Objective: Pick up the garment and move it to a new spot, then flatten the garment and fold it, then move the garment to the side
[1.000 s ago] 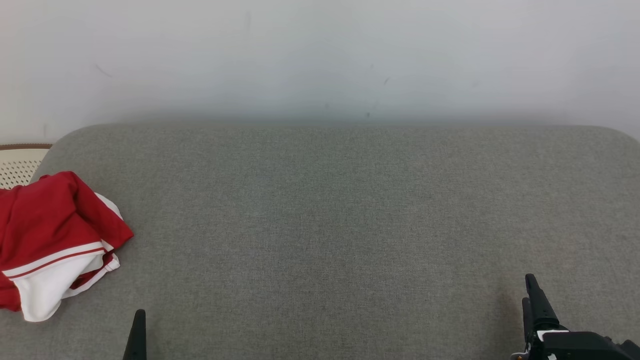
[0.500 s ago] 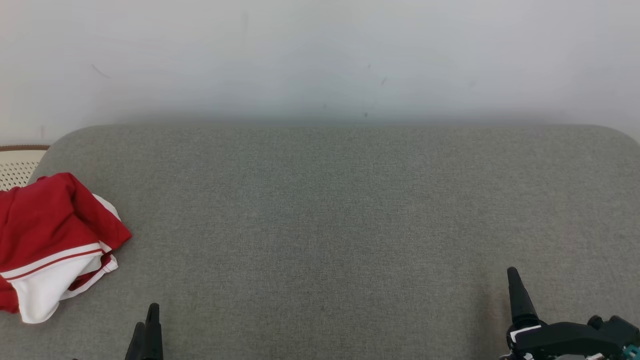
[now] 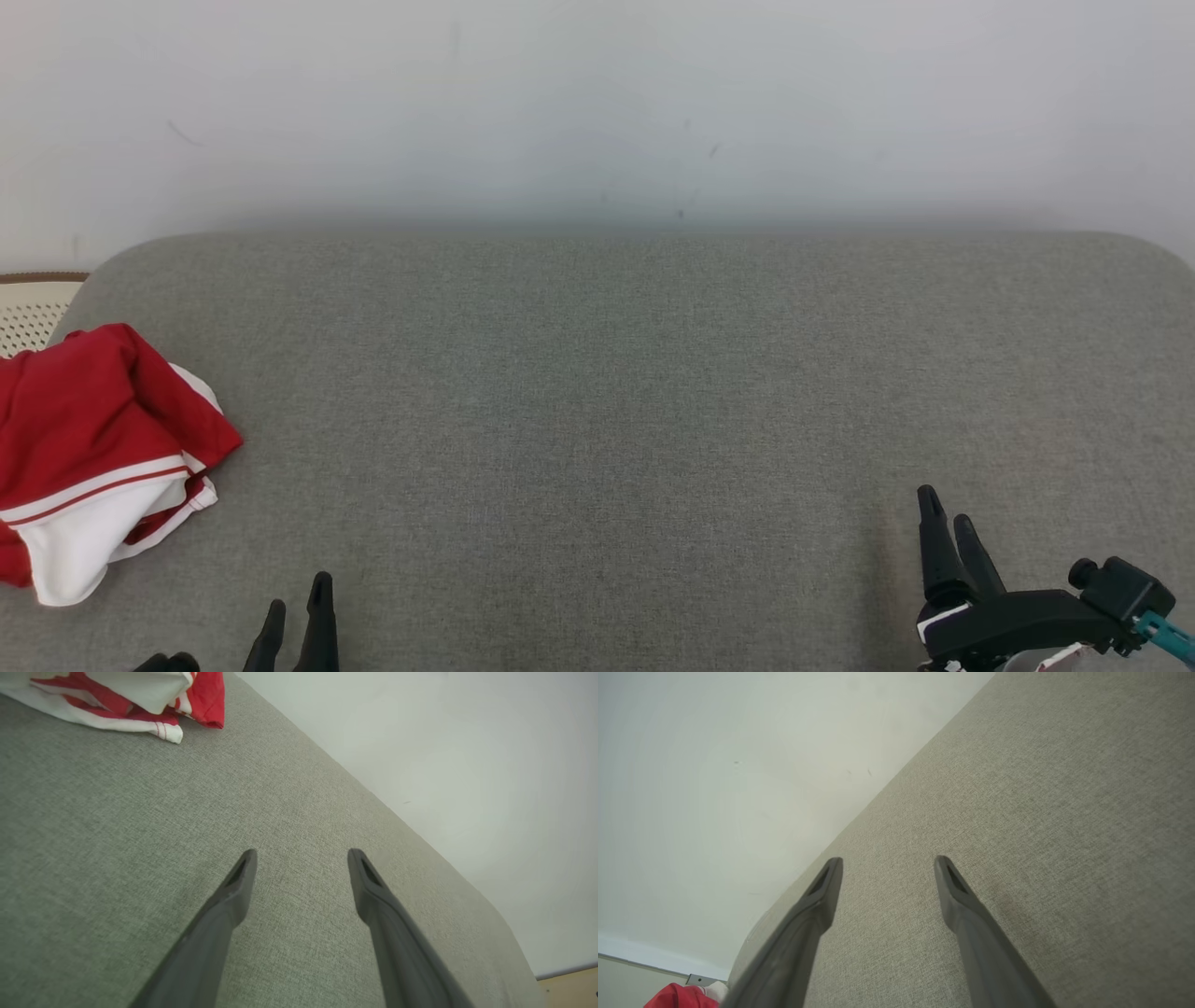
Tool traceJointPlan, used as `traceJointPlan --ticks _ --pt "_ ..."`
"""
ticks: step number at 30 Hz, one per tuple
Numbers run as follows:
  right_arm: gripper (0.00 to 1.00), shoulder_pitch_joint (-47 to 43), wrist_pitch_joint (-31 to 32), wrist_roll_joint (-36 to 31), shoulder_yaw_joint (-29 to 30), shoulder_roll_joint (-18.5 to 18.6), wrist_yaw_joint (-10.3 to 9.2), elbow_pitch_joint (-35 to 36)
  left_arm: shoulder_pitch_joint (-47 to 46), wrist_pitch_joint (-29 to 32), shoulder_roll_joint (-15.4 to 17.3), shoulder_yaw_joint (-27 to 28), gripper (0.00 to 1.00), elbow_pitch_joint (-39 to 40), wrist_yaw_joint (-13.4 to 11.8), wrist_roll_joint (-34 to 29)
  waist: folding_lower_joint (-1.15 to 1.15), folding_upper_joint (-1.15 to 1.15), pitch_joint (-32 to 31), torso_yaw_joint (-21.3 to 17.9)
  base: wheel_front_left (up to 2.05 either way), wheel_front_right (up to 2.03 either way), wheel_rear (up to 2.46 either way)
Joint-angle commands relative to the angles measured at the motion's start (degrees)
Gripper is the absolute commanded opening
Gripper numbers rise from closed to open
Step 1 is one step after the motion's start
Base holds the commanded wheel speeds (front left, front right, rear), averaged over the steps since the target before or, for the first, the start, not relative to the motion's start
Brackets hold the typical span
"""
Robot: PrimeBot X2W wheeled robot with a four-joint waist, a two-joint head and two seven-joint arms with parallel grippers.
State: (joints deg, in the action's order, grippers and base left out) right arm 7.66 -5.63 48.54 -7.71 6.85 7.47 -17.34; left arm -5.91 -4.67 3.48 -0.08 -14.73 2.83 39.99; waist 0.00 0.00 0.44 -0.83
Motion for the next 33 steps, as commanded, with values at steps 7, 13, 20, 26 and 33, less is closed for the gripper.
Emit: traceJointPlan --ticks 7,13,20,26,33 --pt "1.00 1.3 -1.5 -5.7 -2.0 0.9 0.02 0.5 -0.5 -1.7 1.4 -1.6 1.00 1.1 -2.3 -5.6 0.00 0.00 0.1 -0.3 0.00 0.00 0.00" --pt "1.00 1.6 -2.5 -9.5 -3.3 1.3 0.02 0.1 -0.7 -2.8 2.0 -2.7 1.00 1.5 -3.9 -9.5 0.00 0.00 0.0 -0.6 0.00 0.00 0.00" --pt "1.00 1.7 -3.5 -13.5 -4.8 1.8 0.02 -0.3 -1.0 -3.8 2.8 -3.9 1.00 1.8 -5.6 -13.9 0.00 0.00 0.1 -1.1 0.00 0.00 0.00" --pt "1.00 1.7 -4.2 -16.6 -5.7 2.1 0.03 -0.4 -1.1 -4.7 3.2 -4.9 1.00 2.0 -7.0 -17.1 0.00 0.00 0.1 -1.5 0.00 0.00 0.00" --pt "1.00 2.0 -5.2 -20.4 -6.7 2.4 0.03 -0.7 -1.3 -5.7 3.7 -6.0 1.00 2.5 -8.7 -20.8 0.00 0.00 0.2 -1.9 0.00 0.00 0.00"
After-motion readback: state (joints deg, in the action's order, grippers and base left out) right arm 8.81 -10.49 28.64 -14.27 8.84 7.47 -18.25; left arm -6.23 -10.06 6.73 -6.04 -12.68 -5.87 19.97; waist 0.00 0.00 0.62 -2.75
